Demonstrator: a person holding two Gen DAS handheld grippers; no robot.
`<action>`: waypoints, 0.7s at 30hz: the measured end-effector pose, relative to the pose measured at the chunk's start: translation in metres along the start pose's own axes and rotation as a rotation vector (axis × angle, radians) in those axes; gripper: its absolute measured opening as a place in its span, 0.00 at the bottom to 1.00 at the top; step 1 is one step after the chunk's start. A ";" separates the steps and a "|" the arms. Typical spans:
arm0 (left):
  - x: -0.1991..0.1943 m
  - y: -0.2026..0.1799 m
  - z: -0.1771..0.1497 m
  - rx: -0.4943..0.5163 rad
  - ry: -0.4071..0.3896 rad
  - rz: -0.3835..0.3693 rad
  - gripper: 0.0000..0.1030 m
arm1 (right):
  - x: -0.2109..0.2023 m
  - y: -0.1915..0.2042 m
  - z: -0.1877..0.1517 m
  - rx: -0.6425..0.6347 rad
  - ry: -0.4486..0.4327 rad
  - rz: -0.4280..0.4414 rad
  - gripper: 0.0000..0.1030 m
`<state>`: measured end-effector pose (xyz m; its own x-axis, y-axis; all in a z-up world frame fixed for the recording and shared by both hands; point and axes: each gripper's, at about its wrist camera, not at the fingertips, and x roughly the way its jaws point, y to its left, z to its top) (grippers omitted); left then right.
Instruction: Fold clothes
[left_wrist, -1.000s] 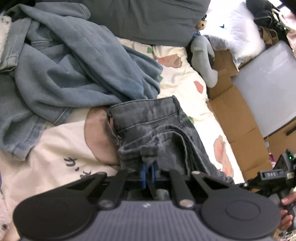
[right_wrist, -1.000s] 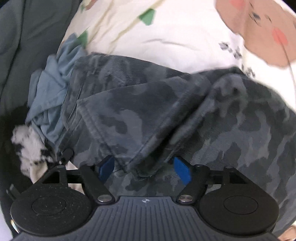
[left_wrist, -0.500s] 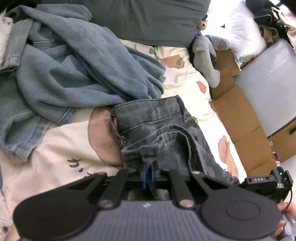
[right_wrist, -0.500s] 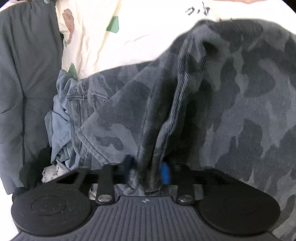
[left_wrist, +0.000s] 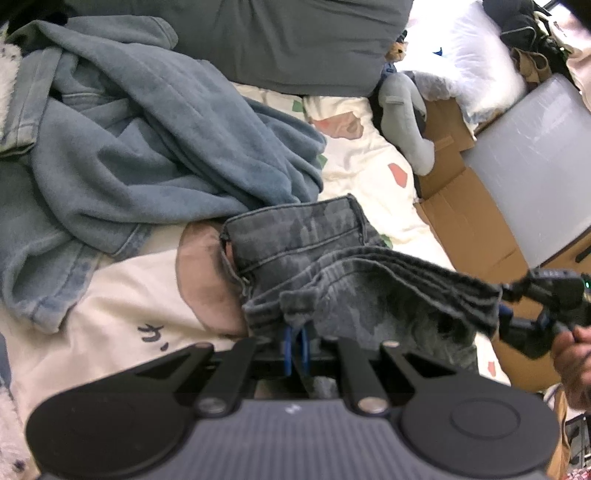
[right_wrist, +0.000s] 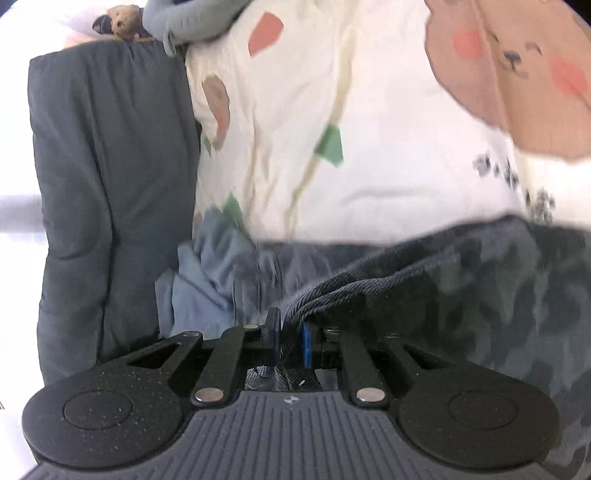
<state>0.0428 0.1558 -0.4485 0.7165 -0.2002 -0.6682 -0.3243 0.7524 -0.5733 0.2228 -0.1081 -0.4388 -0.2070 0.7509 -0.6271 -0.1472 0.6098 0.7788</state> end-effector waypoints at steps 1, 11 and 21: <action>-0.001 0.001 0.000 -0.002 -0.001 0.001 0.06 | 0.001 0.002 0.005 0.002 -0.007 -0.002 0.11; 0.000 0.008 -0.003 -0.008 0.003 0.013 0.06 | 0.038 0.007 0.038 0.078 -0.051 -0.036 0.16; -0.011 0.003 0.000 0.030 -0.005 0.033 0.25 | 0.035 0.019 0.045 -0.021 -0.039 -0.047 0.41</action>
<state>0.0340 0.1604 -0.4435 0.7090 -0.1713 -0.6841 -0.3294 0.7773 -0.5360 0.2563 -0.0582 -0.4466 -0.1619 0.7311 -0.6628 -0.1759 0.6395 0.7484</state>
